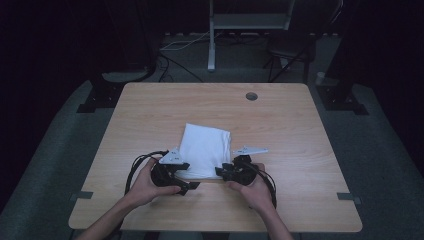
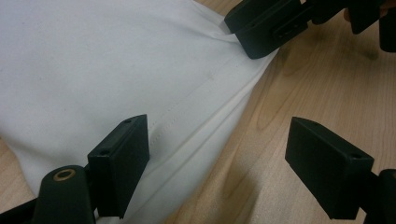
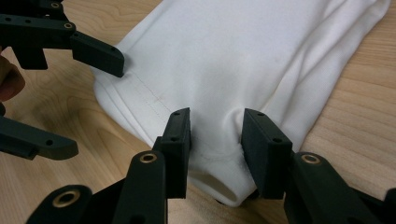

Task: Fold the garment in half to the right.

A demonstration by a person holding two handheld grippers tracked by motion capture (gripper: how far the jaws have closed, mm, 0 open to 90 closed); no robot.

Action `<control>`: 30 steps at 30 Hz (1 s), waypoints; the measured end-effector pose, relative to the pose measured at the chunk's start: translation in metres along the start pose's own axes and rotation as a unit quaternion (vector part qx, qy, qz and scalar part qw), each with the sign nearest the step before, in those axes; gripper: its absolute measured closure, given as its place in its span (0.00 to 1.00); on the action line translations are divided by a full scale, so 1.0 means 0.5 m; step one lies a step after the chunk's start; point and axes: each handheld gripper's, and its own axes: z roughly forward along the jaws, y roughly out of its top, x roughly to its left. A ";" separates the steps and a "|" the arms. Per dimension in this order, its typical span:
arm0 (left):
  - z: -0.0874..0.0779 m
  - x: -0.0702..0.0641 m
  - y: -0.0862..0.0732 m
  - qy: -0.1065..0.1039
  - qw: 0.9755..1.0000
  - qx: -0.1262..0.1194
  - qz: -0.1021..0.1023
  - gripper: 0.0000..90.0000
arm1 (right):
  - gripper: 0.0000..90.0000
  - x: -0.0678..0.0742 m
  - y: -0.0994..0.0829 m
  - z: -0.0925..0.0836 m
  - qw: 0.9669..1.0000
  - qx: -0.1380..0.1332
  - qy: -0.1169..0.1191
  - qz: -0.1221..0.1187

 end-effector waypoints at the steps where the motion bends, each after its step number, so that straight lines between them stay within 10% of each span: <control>1: 0.000 -0.001 -0.001 0.002 1.000 -0.001 0.001 0.24 | 0.69 0.002 0.000 -0.003 1.000 -0.001 -0.001 -0.003; 13: 0.003 -0.010 -0.017 0.013 1.000 -0.024 0.006 0.24 | 0.65 0.002 0.001 -0.004 1.000 0.016 -0.006 -0.020; 21: -0.009 -0.013 -0.001 0.007 0.999 -0.036 -0.021 0.24 | 0.54 -0.021 0.072 -0.024 0.999 -0.041 -0.024 -0.007; 30: 0.006 -0.027 0.005 0.000 1.000 -0.031 -0.008 0.24 | 0.49 -0.049 0.119 0.031 0.998 -0.041 -0.045 0.004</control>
